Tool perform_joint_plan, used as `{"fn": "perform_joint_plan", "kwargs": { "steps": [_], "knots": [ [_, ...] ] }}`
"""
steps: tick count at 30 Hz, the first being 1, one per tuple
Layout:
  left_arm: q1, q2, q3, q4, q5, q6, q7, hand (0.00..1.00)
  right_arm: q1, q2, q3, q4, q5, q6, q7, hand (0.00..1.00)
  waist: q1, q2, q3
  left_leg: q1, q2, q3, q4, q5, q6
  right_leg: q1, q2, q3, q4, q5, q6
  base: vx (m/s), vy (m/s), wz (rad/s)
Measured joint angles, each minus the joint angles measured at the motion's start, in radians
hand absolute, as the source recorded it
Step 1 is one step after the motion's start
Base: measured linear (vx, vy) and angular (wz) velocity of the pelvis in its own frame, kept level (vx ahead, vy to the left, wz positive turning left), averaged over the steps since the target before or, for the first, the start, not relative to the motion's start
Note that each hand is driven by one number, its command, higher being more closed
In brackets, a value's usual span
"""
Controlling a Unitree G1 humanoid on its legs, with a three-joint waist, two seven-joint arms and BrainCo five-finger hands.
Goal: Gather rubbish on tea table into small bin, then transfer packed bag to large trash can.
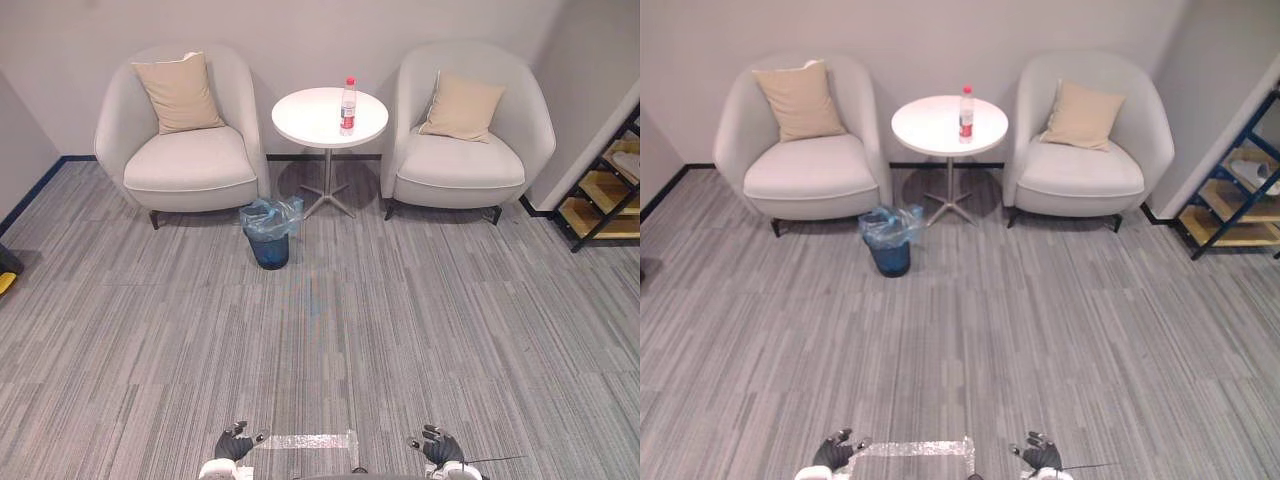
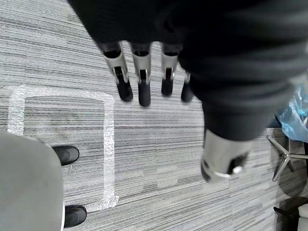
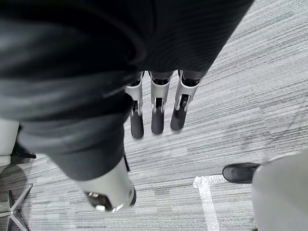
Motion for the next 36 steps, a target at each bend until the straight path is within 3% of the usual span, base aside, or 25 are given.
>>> {"fn": "perform_joint_plan", "kwargs": {
  "steps": [25, 29, 33, 35, 36],
  "knots": [
    [-0.033, -0.010, -0.033, 0.035, 0.039, 0.000, -0.003, 0.00, -0.010, 0.013, 0.020, 0.025, 0.003, 0.001, 0.002, 0.00, -0.002, -0.016, 0.010, 0.014, 0.003, -0.003, -0.030, 0.016, 0.007, -0.001, 0.005, -0.003, -0.001, 0.002, -0.005, -0.01, -0.005, 0.00],
    [-0.040, -0.004, -0.047, 0.035, 0.038, 0.002, -0.002, 0.00, -0.015, 0.012, 0.018, 0.019, 0.005, 0.000, 0.003, 0.00, -0.009, -0.016, 0.020, -0.008, 0.008, 0.002, -0.026, 0.014, 0.002, -0.044, 0.008, -0.001, 0.052, -0.034, -0.010, 0.00, -0.008, -0.01],
    [-0.059, 0.008, -0.037, 0.028, 0.036, 0.004, -0.004, 0.00, -0.008, 0.017, 0.020, -0.020, 0.010, -0.001, 0.002, 0.00, -0.011, -0.021, 0.053, -0.062, 0.029, 0.016, 0.099, -0.069, -0.040, -0.093, 0.013, 0.003, 0.175, -0.114, -0.022, 0.03, -0.049, -0.09],
    [-0.050, 0.008, -0.024, 0.002, 0.036, 0.009, -0.005, 0.00, -0.002, 0.016, 0.022, -0.037, 0.038, -0.006, -0.001, 0.00, -0.010, -0.016, 0.067, -0.111, 0.068, 0.036, 0.273, -0.153, -0.064, -0.097, 0.030, 0.009, 0.223, -0.168, -0.053, 0.08, -0.113, -0.15],
    [-0.048, 0.008, -0.014, -0.007, 0.036, 0.013, -0.006, 0.00, 0.004, 0.022, 0.021, -0.053, 0.044, -0.006, -0.003, 0.00, -0.011, -0.029, 0.069, -0.137, 0.076, 0.055, 0.346, -0.159, -0.073, -0.098, 0.029, 0.009, 0.232, -0.179, -0.059, 0.11, -0.144, -0.06]
  ]
}}
